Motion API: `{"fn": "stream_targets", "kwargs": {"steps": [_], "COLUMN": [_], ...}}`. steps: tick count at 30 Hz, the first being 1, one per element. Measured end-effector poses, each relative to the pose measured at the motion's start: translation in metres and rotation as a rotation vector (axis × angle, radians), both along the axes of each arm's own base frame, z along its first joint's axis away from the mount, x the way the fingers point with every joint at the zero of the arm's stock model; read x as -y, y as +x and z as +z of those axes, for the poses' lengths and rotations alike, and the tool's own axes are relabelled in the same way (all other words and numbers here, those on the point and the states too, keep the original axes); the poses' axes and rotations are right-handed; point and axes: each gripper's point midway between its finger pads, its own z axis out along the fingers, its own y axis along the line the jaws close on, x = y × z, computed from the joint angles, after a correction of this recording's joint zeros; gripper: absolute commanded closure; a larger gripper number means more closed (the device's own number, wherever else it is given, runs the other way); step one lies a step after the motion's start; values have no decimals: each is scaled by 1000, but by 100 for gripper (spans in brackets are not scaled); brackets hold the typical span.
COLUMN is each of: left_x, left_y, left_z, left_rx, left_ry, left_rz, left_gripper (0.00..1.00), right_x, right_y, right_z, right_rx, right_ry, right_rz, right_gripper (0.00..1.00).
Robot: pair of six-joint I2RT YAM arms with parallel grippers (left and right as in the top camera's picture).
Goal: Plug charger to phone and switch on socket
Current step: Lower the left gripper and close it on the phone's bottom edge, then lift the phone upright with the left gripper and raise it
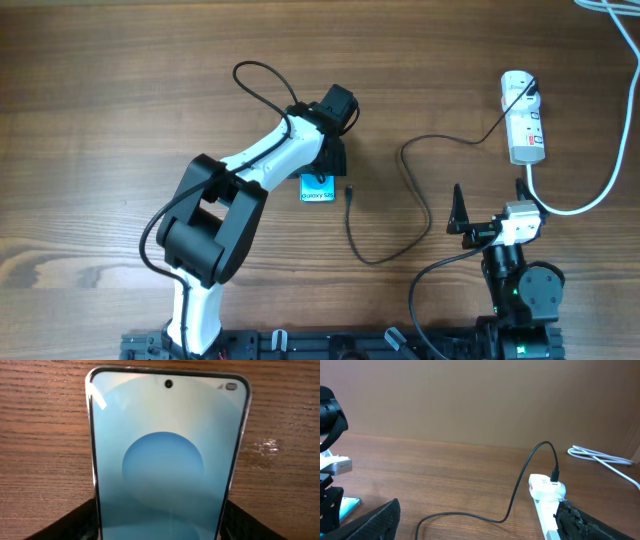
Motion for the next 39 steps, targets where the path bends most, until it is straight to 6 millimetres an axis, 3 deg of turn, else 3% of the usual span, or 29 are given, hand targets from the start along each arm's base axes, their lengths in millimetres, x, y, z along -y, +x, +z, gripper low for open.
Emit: {"fn": "stream_targets", "kwargs": {"steps": [8, 14, 19, 23, 28, 32, 35, 39], "left_x": [-1, -6, -3, 3, 26, 41, 43, 35], "left_y": [-1, -14, -10, -19, -40, -45, -43, -34], "left_z": [0, 5, 28, 49, 100, 156, 194, 216], "left_rx": [-6, -85, -100, -143, -243, -323, -379, -417], "left_ry": [3, 37, 42, 0, -266, -600, -824, -977], "left_rz": [1, 3, 3, 2, 17, 46, 67, 105], "left_gripper": [27, 30, 31, 31, 30, 32, 32, 32], "right_x": [0, 0, 0, 0, 0, 0, 0, 0], "right_y": [0, 0, 0, 0, 0, 0, 0, 0], "right_z": [0, 0, 0, 0, 0, 0, 0, 0], "right_rx": [0, 0, 0, 0, 0, 0, 0, 0], "right_ry": [0, 0, 0, 0, 0, 0, 0, 0], "right_rz": [0, 0, 0, 0, 0, 0, 0, 0], "right_gripper": [0, 0, 0, 0, 0, 0, 0, 0]}}
